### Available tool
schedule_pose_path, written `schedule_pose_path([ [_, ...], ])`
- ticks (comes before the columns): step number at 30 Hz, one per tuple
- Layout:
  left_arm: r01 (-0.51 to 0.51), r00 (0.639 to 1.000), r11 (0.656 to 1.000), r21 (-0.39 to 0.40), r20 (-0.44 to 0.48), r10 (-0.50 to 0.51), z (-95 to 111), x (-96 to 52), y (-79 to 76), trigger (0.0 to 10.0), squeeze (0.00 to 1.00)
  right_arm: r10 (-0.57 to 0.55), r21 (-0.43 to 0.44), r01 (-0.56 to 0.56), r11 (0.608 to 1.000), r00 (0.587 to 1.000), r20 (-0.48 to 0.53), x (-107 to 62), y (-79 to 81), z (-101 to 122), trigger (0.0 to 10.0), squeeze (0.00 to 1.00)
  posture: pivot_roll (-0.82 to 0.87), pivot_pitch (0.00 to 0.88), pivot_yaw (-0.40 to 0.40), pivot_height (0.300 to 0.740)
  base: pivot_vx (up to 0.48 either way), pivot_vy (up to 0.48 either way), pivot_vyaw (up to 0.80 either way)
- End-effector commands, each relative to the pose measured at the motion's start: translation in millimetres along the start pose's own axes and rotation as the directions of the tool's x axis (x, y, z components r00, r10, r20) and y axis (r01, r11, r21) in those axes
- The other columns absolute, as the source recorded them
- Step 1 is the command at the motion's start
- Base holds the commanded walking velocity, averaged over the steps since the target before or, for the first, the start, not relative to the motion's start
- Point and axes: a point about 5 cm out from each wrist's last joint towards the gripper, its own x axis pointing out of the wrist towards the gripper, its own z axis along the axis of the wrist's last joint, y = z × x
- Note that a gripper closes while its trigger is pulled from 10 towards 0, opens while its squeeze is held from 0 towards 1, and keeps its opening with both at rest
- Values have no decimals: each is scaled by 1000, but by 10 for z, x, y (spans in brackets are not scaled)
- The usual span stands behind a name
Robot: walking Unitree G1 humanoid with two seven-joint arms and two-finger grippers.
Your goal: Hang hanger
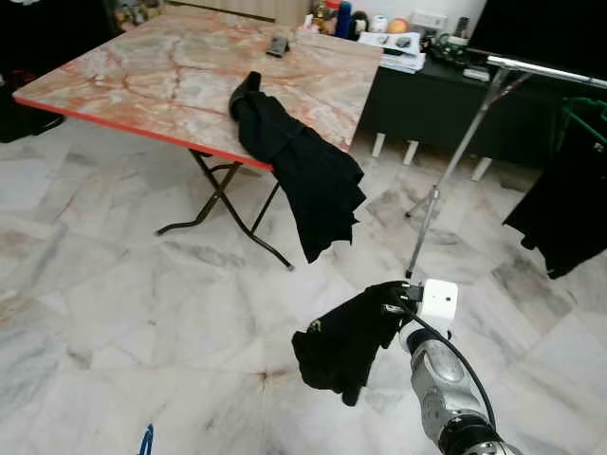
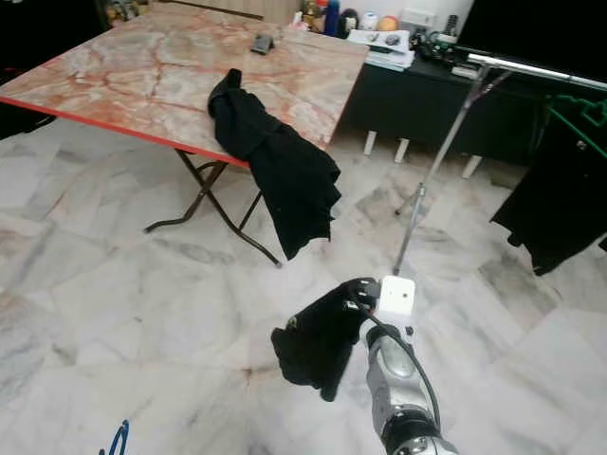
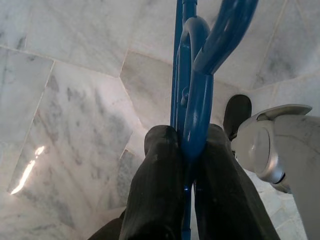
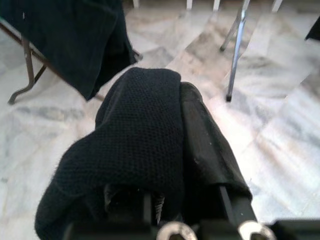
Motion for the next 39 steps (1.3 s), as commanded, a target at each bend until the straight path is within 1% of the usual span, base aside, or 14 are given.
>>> schedule_pose_path([
  [1,-1,999,1000,-14,-42,1,-131,-31,-1,10000,0,11,-40,-7,999,996,83,37,0,176,10000,0,33,122,-78,740,0,0,0],
  [2,-2,999,1000,-23,-42,1,-137,-33,-1,10000,0,33,-84,-24,996,994,106,43,14,230,10000,0,35,111,-80,740,0,0,0],
  [4,0,999,1000,-27,-42,-1,-140,-34,-4,10000,0,48,-104,-36,994,992,114,43,21,250,10000,0,31,96,-81,740,0,0,0],
  [5,5,999,1000,-30,-36,-6,-141,-36,-15,10000,0,97,-169,-74,983,986,135,29,32,290,10000,0,26,85,-83,740,0,0,0],
  [6,7,999,999,-32,-33,-8,-141,-37,-19,10000,0,115,-195,-86,977,983,143,22,33,305,10000,0,25,82,-84,740,0,0,0],
  [9,4,1000,999,-46,-25,-5,-145,-40,-26,10000,0,137,-222,-100,970,978,160,1,-1,351,10000,0,14,62,-91,740,0,0,0],
  [12,6,1000,999,-50,-29,-8,-166,-45,-50,10000,0,116,-215,-73,974,974,194,-9,-73,436,10000,0,15,47,-94,740,0,0,0],
  [16,10,999,999,-44,-38,-12,-180,-46,-82,10000,0,79,-185,-39,982,974,214,8,-75,477,10000,0,17,32,-91,740,0,0,0],
  [19,13,999,999,-37,-41,-15,-184,-46,-100,10000,0,67,-172,-28,985,972,225,22,-42,498,10000,0,22,27,-91,740,0,0,0],
  [23,12,999,999,-42,-33,-14,-175,-45,-114,10000,0,71,-165,-29,986,963,260,44,13,594,10000,0,32,21,-93,740,0,0,631],
  [27,10,1000,999,-39,-19,-10,-124,-32,-85,10000,0,99,-148,-56,987,947,304,96,74,783,10000,0,32,33,-86,740,298,0,494],
  [31,7,1000,999,-42,-8,-7,-93,-25,-63,10000,0,100,-134,-59,989,940,326,124,96,881,10000,0,32,45,-83,740,307,0,0],
  [34,3,1000,999,-46,-5,-3,-84,-24,-53,10000,0,124,-153,-74,985,931,344,151,150,976,10000,0,34,65,-83,740,306,0,0],
  [39,-1,1000,999,-54,3,1,-64,-19,-61,10000,0,173,-168,-114,979,900,399,216,320,1246,10000,0,42,98,-89,740,307,0,0],
])
